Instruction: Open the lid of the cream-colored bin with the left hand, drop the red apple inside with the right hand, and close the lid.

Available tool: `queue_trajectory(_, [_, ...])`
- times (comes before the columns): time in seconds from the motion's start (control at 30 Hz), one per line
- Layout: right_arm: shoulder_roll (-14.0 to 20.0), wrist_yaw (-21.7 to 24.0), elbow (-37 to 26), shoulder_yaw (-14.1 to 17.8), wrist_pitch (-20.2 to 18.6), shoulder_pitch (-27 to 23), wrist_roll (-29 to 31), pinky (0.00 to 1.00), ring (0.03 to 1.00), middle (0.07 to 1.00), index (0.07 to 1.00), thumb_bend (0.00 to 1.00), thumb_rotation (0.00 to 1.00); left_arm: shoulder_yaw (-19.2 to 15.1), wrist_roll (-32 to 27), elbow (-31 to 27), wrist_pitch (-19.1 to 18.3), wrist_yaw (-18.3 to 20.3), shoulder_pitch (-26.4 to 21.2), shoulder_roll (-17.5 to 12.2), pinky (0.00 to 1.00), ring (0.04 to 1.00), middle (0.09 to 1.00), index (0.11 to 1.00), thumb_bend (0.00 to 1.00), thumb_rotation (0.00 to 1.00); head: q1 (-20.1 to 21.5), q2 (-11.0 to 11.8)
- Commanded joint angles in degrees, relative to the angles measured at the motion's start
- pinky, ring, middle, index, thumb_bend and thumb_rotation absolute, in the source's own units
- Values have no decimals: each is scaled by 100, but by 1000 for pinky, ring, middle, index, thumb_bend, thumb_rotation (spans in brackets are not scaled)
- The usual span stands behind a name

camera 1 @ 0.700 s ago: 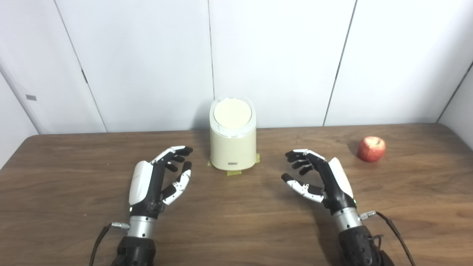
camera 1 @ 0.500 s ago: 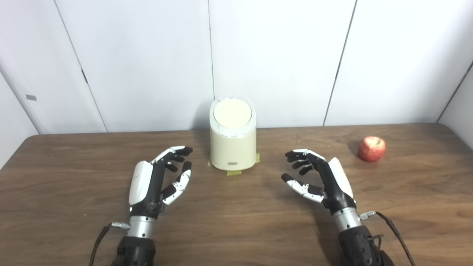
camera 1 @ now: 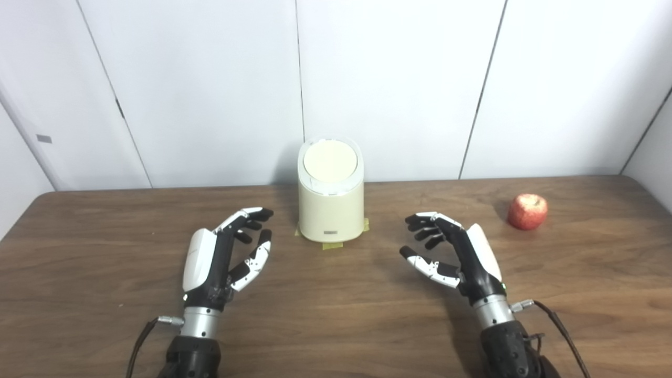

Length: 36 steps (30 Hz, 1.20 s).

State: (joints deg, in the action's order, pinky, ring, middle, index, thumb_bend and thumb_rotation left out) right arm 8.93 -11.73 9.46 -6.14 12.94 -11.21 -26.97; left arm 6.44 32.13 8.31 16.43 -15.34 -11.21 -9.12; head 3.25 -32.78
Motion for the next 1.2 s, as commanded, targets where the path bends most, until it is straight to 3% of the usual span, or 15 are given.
queue_trajectory(0.0, [-25,-119,45,-11,214,-100,-26,492,600,650,658,281,314,-32,195,0,-49,-206,14,13,580,699,730,713,356,748,2,0])
queue_trajectory(0.07, [-26,-128,49,-11,189,-102,-44,496,601,650,658,282,327,-72,199,-117,-108,-217,-69,42,618,734,764,747,458,888,8,4])
queue_trajectory(0.2, [-18,-136,83,-15,209,-107,-51,501,605,650,660,280,330,-177,109,-421,-455,-39,-368,110,692,791,808,797,586,989,16,3])
queue_trajectory(0.4, [-20,-182,102,-33,249,-99,-95,490,596,645,654,278,323,-263,210,-753,-1267,189,-1183,220,776,882,905,883,686,937,78,2])
queue_trajectory(0.5, [-34,-156,39,-24,169,-72,-104,495,601,648,654,281,327,-245,287,-770,-1651,257,-1629,264,810,926,940,915,709,958,87,-19])
queue_trajectory(0.6, [-45,-186,15,-22,168,-60,-136,489,596,644,655,273,323,-154,323,-686,-1970,372,-2086,299,879,970,965,942,731,979,130,-22])
queue_trajectory(0.77, [-56,-227,6,-22,197,-41,-148,482,592,642,652,278,317,120,599,-488,-2472,551,-2599,342,888,981,987,974,710,959,151,-47])
queue_trajectory(0.87, [-64,-189,-45,-16,129,-24,-118,492,601,649,655,281,343,306,851,-293,-2706,562,-2877,362,853,976,985,969,704,886,156,-63])
queue_trajectory(0.93, [-70,-190,-49,-15,128,-19,-111,496,605,651,655,280,343,442,1027,-195,-2920,633,-3038,371,873,982,991,971,678,757,158,-68])
queue_trajectory(1.03, [-82,-181,-87,-14,79,-9,-122,494,601,647,653,275,316,587,1176,10,-3103,656,-3268,383,903,991,990,966,692,471,167,-76])
queue_trajectory(1.17, [-91,-164,-104,-13,42,-4,-104,497,604,650,654,278,300,735,1236,323,-3200,716,-3545,344,928,1000,991,958,746,330,169,-64])
